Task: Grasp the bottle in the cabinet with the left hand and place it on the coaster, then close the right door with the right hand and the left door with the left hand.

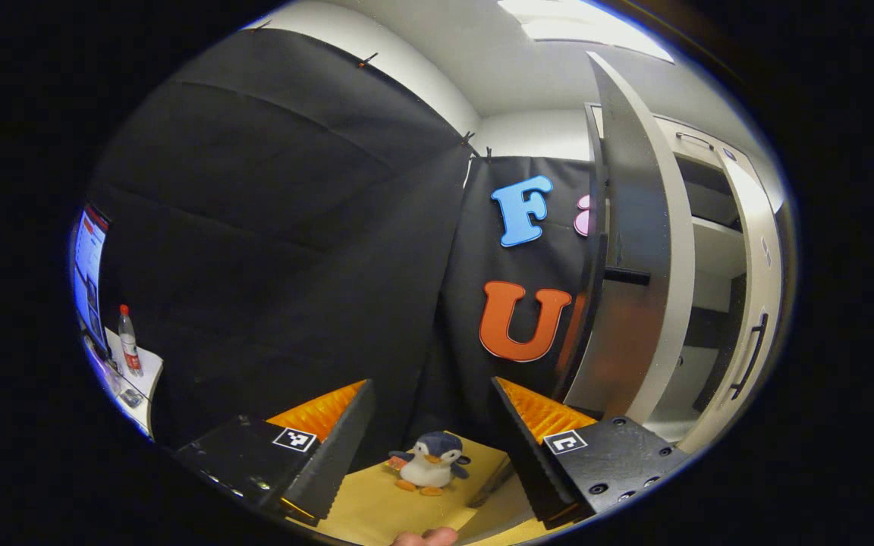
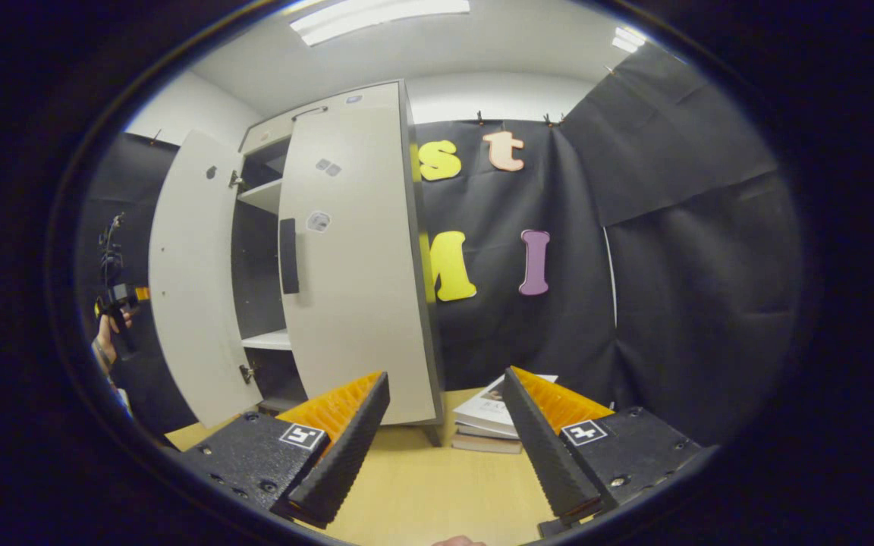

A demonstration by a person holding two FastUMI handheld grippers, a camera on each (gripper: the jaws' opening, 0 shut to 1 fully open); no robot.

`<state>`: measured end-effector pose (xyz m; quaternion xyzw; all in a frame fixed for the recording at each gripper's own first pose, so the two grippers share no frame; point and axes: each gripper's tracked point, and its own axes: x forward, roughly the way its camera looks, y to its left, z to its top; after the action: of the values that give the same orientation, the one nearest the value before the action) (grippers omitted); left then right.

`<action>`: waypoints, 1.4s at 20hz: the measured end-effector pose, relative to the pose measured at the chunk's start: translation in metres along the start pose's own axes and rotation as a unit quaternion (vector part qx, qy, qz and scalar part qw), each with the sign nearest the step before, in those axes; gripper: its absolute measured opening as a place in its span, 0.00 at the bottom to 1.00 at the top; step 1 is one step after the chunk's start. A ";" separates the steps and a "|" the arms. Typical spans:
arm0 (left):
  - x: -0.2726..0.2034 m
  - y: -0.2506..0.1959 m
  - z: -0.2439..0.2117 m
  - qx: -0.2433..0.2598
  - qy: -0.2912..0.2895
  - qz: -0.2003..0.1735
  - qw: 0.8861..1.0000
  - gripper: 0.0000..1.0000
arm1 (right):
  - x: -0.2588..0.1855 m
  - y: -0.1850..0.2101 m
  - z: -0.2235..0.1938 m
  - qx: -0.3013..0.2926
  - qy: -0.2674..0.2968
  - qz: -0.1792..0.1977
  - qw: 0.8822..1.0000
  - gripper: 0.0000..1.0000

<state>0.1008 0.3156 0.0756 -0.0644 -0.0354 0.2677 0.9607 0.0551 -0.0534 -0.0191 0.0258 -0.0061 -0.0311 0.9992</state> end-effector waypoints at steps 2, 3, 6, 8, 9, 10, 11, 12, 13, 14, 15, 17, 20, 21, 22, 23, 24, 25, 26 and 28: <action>-0.004 -0.004 0.002 0.017 -0.007 0.002 1.000 0.93 | 0.003 0.003 0.003 0.002 -0.003 0.006 1.000 0.98; -0.006 -0.008 0.003 0.029 -0.010 0.001 1.000 0.93 | 0.004 0.004 0.003 0.003 -0.005 0.008 1.000 0.98; -0.019 -0.034 0.001 0.043 -0.004 -0.031 0.999 0.93 | 0.002 0.003 0.003 0.003 -0.006 0.009 1.000 0.98; -0.027 -0.055 -0.006 0.039 0.008 -0.062 0.997 0.93 | 0.001 0.001 0.001 0.002 -0.003 0.008 1.000 0.98; -0.030 -0.066 -0.010 0.036 0.015 -0.076 0.996 0.93 | 0.000 -0.002 0.002 0.002 -0.002 0.006 1.000 0.98; -0.032 -0.076 -0.012 0.034 0.018 -0.088 0.995 0.92 | -0.002 -0.004 0.002 0.003 -0.001 0.004 1.000 0.98; -0.035 -0.086 -0.014 0.034 0.019 -0.101 0.994 0.92 | -0.004 -0.006 0.003 0.004 -0.001 0.002 1.000 0.98; -0.037 -0.096 -0.016 0.034 0.019 -0.111 0.993 0.93 | -0.006 -0.009 0.005 0.004 -0.002 -0.001 1.000 0.98; -0.038 -0.105 -0.017 0.035 0.019 -0.123 0.992 0.93 | -0.008 -0.012 0.007 0.002 -0.004 -0.004 1.000 0.98; -0.038 -0.118 -0.020 0.035 0.021 -0.137 0.990 0.92 | -0.012 -0.013 0.009 0.001 -0.006 -0.008 1.000 0.98; -0.039 -0.127 -0.023 0.033 0.024 -0.148 0.988 0.93 | -0.014 -0.015 0.011 0.000 -0.008 -0.012 1.000 0.98; -0.038 -0.142 -0.022 0.028 0.021 -0.162 0.986 0.94 | -0.016 -0.018 0.014 -0.001 -0.011 -0.019 1.000 0.98; -0.041 -0.152 -0.014 0.021 0.007 -0.168 0.986 0.95 | -0.023 -0.024 0.018 0.001 -0.016 -0.030 0.999 0.98; -0.043 -0.153 -0.012 0.019 0.004 -0.171 0.985 0.95 | -0.025 -0.026 0.019 0.002 -0.016 -0.033 0.999 0.98; -0.045 -0.154 -0.011 0.020 0.002 -0.173 0.985 0.95 | -0.027 -0.028 0.019 0.004 -0.016 -0.036 0.999 0.99; -0.046 -0.154 -0.009 0.023 0.001 -0.175 0.984 0.95 | -0.028 -0.030 0.019 0.006 -0.016 -0.037 0.999 0.99; -0.048 -0.155 -0.007 0.026 -0.002 -0.175 0.984 0.95 | -0.027 -0.033 0.019 0.008 -0.016 -0.037 0.999 0.99; -0.049 -0.156 -0.006 0.028 -0.004 -0.177 0.984 0.95 | -0.028 -0.033 0.018 0.010 -0.016 -0.036 0.999 0.98; -0.052 -0.158 -0.003 0.028 -0.005 -0.179 0.983 0.95 | -0.027 -0.033 0.016 0.011 -0.016 -0.035 0.999 0.99; -0.063 -0.163 0.001 0.028 -0.006 -0.186 0.982 0.99 | -0.027 -0.031 0.016 0.012 -0.015 -0.032 0.999 0.99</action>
<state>0.1298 0.1450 0.0974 -0.0286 -0.0448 0.0851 0.9950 0.0261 -0.0832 -0.0051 0.0374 -0.0211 -0.0632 0.9971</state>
